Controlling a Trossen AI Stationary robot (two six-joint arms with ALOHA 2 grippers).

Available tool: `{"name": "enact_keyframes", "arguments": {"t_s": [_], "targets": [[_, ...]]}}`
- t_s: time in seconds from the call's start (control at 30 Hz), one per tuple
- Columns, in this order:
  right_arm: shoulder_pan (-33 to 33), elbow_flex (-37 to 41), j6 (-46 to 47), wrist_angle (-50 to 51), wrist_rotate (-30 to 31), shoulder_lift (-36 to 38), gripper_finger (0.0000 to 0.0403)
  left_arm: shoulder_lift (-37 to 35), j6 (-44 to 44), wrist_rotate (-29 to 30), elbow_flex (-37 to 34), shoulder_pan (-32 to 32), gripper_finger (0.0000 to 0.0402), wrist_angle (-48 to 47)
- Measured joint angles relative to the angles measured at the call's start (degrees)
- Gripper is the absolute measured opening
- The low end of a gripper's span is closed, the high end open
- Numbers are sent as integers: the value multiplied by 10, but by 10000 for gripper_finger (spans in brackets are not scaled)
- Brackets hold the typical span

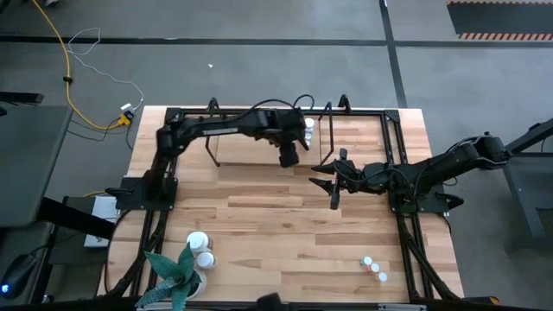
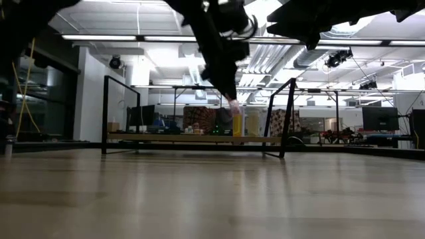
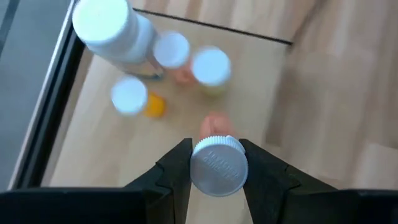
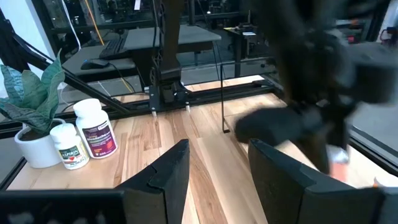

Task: Pick and place medicine bottles onto shelf by color
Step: Put the top pink pill bottle on the shelf

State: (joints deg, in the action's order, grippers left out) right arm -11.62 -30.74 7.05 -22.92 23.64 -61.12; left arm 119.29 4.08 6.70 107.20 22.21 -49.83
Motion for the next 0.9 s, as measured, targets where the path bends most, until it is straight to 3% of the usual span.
{"name": "enact_keyframes", "arguments": {"t_s": [0.3,0.9], "targets": [[0,0,0,-4,0,0,156,67,22,32,30,26,109,3],[0,0,0,-5,0,0,156,68,37,4,30,31,109,27]]}}
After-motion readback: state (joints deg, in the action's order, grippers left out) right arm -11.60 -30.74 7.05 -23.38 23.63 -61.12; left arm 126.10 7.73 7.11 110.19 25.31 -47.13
